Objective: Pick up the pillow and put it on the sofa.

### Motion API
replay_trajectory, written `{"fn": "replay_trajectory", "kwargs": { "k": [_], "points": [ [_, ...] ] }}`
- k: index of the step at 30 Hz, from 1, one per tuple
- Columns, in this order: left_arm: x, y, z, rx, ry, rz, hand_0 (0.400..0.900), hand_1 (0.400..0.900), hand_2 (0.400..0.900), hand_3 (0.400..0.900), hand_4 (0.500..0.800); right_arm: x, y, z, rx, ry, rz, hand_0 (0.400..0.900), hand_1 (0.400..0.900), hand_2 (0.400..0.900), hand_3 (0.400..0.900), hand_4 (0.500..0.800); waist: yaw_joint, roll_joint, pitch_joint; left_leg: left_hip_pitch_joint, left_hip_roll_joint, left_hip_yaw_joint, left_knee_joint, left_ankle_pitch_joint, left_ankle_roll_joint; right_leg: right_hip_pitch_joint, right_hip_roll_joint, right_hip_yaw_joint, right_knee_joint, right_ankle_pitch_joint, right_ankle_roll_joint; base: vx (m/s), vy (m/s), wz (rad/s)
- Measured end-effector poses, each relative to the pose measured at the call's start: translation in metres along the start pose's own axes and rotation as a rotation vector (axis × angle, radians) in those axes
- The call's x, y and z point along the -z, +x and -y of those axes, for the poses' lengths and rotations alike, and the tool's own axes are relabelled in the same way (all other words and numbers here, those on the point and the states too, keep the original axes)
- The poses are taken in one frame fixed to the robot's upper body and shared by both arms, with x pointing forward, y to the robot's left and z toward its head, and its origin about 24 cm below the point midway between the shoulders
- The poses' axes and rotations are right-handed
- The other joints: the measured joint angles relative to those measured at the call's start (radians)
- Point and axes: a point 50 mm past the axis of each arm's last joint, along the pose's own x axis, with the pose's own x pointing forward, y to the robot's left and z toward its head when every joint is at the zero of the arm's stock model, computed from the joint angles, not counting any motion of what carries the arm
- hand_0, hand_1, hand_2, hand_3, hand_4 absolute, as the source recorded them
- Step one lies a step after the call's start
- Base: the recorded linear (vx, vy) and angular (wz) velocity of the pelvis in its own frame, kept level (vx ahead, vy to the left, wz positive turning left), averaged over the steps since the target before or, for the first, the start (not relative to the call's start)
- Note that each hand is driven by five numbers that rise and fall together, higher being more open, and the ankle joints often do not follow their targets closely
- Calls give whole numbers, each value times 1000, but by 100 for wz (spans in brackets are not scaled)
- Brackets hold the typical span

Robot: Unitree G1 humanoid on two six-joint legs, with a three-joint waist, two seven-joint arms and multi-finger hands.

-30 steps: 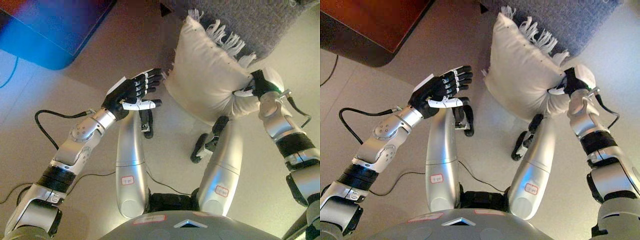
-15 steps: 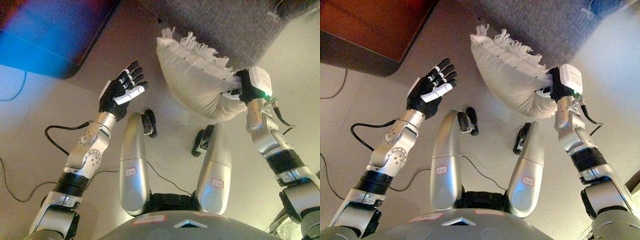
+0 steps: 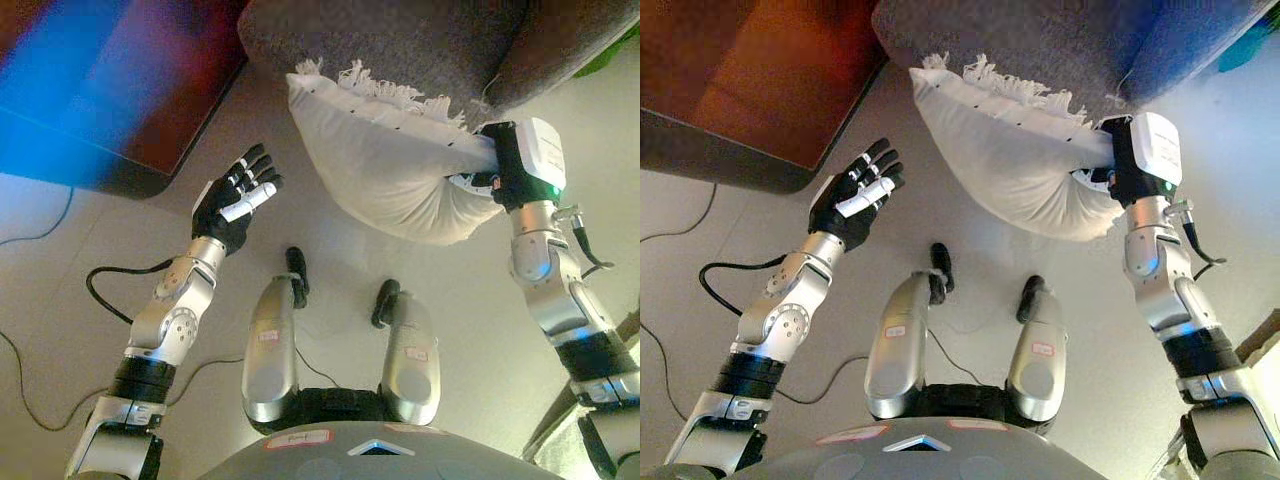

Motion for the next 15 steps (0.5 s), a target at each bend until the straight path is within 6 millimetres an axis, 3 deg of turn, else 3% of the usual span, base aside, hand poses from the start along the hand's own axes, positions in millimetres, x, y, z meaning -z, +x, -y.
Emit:
{"fn": "replay_trajectory", "kwargs": {
  "k": [4, 9, 15],
  "points": [
    [13, -10, -9, -36, -16, -60, 900, 900, 900, 900, 800, -2, -3, 18, 26, -15, 41, 400, 400, 400, 400, 500, -6, -20, -61, 119, -8, 8, -154, 51, -12, 127, 28, -24, -170, 61, 4, 192, 22, -3],
    [30, -20, -10, -45, -44, -130, 900, 900, 900, 900, 800, 3, 0, 32, -25, -90, 56, 400, 400, 400, 400, 500, 2, -47, -190, 234, -30, 9, -272, 69, -21, 275, 47, -52, -347, 111, 19, 141, 43, 1],
    [41, -30, -12, -20, -55, -173, 900, 900, 900, 900, 800, -4, 19, 53, -87, -180, 105, 400, 400, 400, 400, 500, 23, -59, -287, 316, -54, 16, -355, 77, -25, 391, 53, -77, -497, 164, 33, 114, 32, 10]
  ]
}}
